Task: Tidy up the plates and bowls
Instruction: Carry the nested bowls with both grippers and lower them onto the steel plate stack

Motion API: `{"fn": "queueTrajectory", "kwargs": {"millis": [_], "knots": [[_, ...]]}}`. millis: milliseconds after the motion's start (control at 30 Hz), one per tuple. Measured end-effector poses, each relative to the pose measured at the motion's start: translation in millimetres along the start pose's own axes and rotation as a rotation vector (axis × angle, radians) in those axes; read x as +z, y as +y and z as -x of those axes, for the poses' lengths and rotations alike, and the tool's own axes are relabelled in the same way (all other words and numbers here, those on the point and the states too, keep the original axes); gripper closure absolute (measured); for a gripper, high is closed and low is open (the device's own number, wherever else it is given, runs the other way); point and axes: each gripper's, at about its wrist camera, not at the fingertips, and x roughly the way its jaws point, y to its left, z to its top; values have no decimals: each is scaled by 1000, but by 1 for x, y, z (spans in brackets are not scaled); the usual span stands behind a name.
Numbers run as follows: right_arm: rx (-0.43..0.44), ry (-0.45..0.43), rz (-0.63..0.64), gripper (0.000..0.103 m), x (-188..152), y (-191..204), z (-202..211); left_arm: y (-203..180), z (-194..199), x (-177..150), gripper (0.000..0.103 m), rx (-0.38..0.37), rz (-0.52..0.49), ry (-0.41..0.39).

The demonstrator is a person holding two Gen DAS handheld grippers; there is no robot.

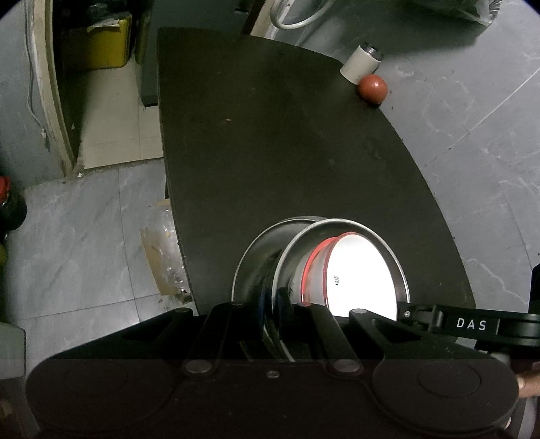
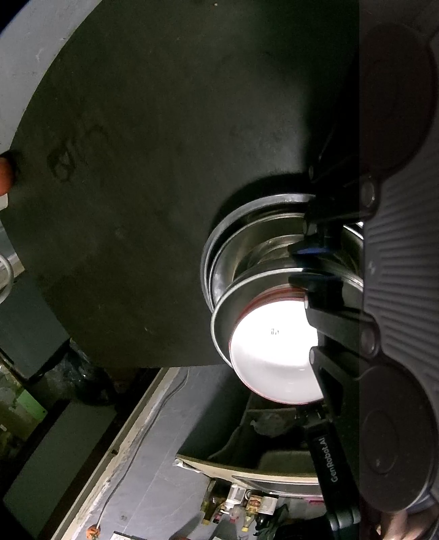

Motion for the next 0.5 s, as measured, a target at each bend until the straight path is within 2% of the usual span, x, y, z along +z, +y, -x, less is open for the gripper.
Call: {"fn": "queueTrajectory", "kwargs": {"millis": [500], "knots": [[-3, 4, -1, 90, 1, 0, 0, 2, -5, 1, 98, -1, -2, 15]]}}
